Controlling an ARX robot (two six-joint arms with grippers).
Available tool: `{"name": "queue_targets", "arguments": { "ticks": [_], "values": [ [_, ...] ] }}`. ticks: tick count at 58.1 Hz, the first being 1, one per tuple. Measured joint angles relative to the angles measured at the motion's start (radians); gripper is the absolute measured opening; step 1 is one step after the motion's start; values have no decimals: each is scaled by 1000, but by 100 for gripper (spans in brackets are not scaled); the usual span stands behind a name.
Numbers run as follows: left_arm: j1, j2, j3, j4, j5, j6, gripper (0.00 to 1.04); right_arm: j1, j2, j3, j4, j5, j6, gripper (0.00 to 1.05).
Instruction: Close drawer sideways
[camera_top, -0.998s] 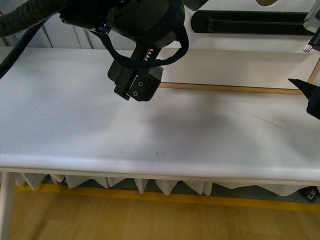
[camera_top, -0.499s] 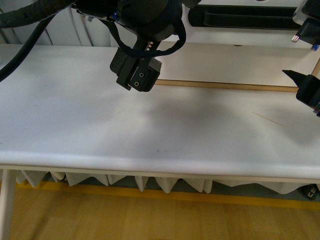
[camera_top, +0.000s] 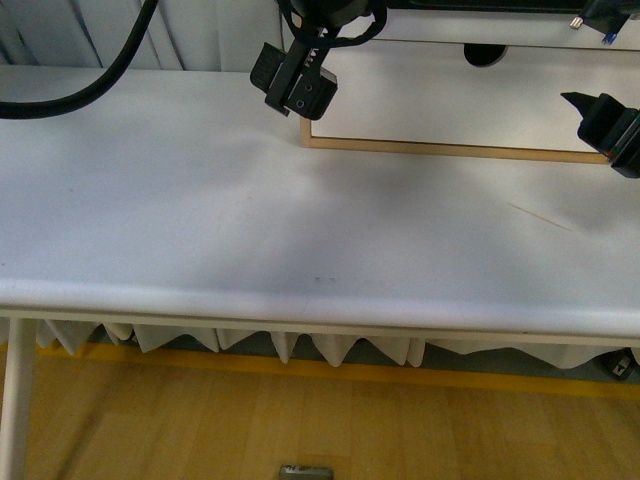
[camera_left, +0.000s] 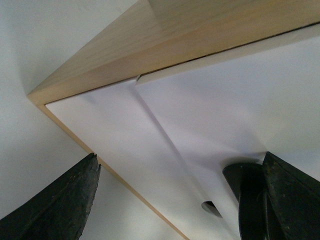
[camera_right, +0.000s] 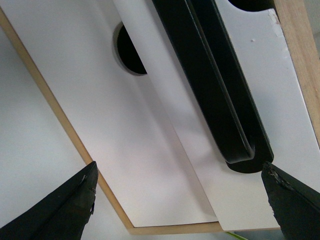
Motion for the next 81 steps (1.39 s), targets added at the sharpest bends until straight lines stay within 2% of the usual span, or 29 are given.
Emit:
{"name": "queue_targets", "arguments": {
  "ticks": [26,59,73,81],
  "values": [
    [4,63,96,-48,0,-1,99,-24,108,131,-31,-4,0,96],
    [4,72,111,-51,0,-2,99,-29,116,144,-43,-3,0,96],
    [10,36,51,-11,9,18,99,-13,50,86,-61,-2,11,96],
    [23,-29,-82,18,16,61,99,-2,-73,6,-69,14,33,96]
  ]
}}
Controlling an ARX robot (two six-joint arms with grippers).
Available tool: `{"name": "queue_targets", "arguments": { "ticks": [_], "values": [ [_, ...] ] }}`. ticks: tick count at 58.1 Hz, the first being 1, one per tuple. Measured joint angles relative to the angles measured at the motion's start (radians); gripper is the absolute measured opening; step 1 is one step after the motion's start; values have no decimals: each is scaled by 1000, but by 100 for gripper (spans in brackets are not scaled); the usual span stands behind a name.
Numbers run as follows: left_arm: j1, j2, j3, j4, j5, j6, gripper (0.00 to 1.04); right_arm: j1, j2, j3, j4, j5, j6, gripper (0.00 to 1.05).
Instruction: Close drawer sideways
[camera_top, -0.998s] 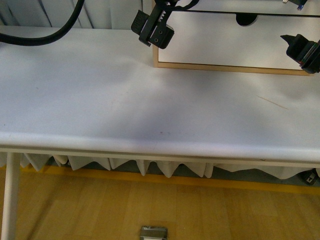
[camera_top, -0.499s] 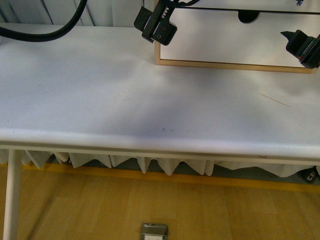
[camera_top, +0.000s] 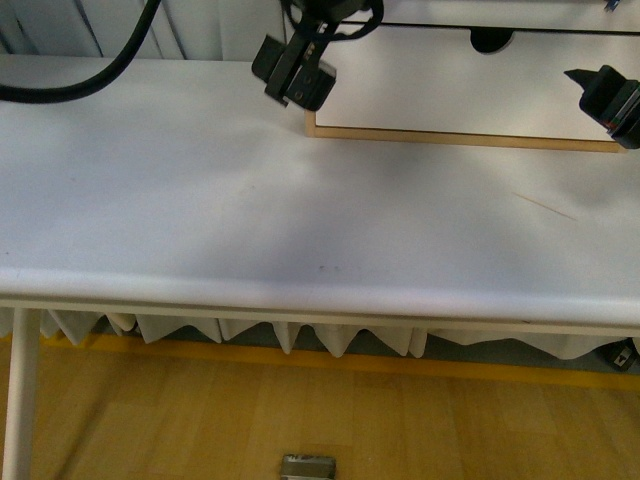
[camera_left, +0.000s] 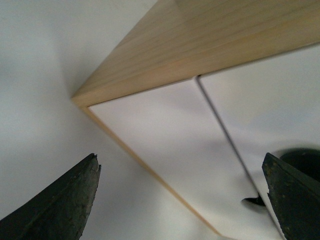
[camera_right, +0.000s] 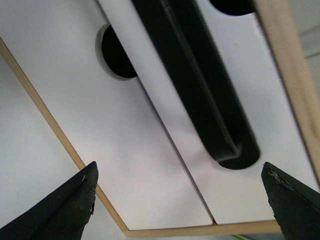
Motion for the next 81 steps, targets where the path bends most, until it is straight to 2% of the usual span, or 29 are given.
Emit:
{"name": "queue_targets", "arguments": {
  "ticks": [12,32,42,52,66,78,81],
  "values": [
    [22,-145,-167,34,-38,71,99,1,-168,-101,-3,35,60,96],
    [130,-428,-482,93,-97,233,99,-26,-528,-272,-105,101,230,96],
    [179,-621,-674,137,-148,342,99,-48,-749,-388,-190,148,334,96],
    [189,-855,-874,143,-204,494,99,-91,-1035,-539,-330,200,475,96],
    [188,-1163,-1068,1,-275,598,99,-171,-1401,-676,-526,257,660,96],
    [188,-1182,-1071,-2,-276,613,99,-175,-1431,-684,-534,255,701,96],
    [206,-1187,-1100,80,-192,684,94,-211,-1454,-681,-585,136,761,90]
  ]
}}
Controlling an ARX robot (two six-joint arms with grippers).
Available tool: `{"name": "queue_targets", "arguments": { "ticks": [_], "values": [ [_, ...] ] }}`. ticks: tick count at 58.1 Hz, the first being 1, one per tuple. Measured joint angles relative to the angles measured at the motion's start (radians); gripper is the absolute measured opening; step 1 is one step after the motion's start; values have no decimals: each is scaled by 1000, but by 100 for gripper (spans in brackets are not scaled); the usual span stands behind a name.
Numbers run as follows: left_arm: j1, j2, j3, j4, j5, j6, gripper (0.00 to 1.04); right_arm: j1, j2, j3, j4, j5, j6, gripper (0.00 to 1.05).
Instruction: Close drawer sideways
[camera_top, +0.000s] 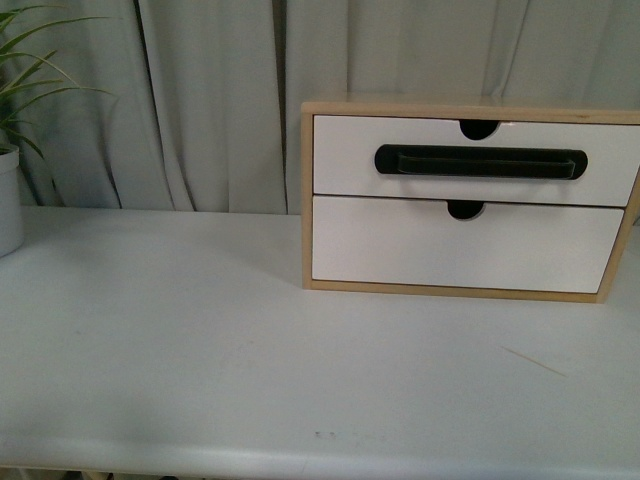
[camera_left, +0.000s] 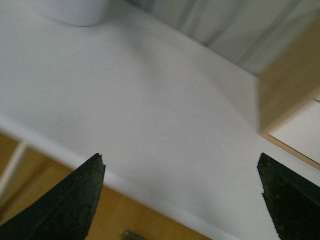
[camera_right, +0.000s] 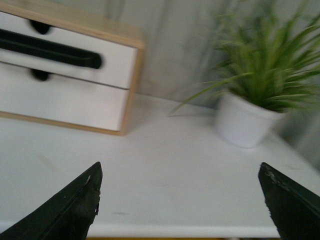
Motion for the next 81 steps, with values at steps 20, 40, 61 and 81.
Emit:
{"name": "queue_targets", "arguments": {
  "ticks": [20,40,61,81],
  "values": [
    [154,-177,-209,279,341,480,28,157,-99,-85,-47,-10,252,26],
    [302,-356,-271,167,480,502,4,161,-141,-137,-35,0,262,1],
    [303,-507,-312,70,486,505,4,161,-192,-194,-27,0,263,1],
    [303,-602,-312,-24,486,505,4,161,-192,-194,-27,0,263,1]
  ]
}}
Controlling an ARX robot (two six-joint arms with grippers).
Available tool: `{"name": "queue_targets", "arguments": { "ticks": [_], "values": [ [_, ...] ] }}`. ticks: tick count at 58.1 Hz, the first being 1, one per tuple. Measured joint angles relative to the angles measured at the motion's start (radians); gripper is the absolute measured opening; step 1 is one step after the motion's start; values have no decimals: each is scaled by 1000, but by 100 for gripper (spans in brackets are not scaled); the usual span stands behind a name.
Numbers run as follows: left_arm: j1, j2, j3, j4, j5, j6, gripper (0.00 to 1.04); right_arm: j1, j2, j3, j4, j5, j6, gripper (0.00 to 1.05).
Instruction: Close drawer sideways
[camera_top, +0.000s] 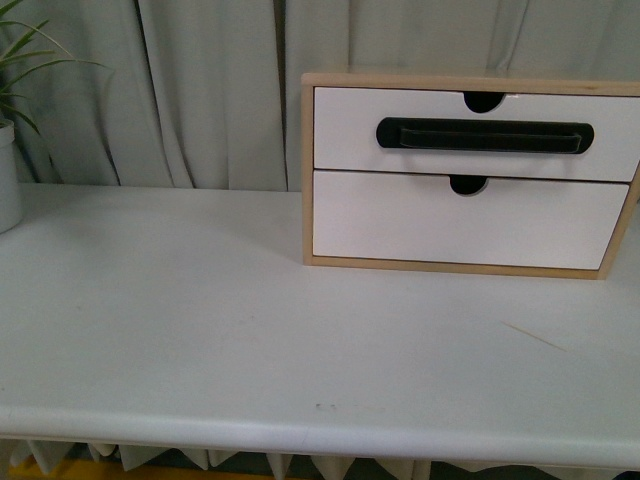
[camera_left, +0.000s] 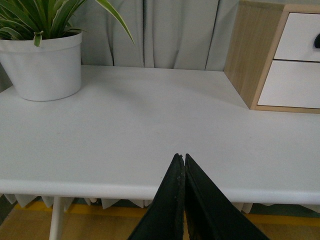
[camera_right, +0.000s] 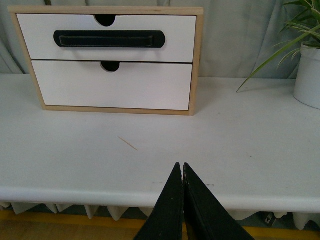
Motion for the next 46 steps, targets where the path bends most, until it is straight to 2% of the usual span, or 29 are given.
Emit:
{"name": "queue_targets", "arguments": {
  "ticks": [7,12,26,30,36,41,46],
  "values": [
    [0,-37,0,-38,0,0,4,0,0,0,0,0,0,1],
    [0,-153,0,-183,1,0,4,0,0,0,0,0,0,1],
    [0,-189,0,-196,0,0,4,0,0,0,0,0,0,1],
    [0,-189,0,-196,1,0,13,0,0,0,0,1,0,5],
    [0,-189,0,-196,0,0,38,0,0,0,0,0,0,29],
    [0,-189,0,-196,1,0,52,0,0,0,0,0,0,42],
    [0,-189,0,-196,0,0,68,0,0,0,0,0,0,61]
  ]
}}
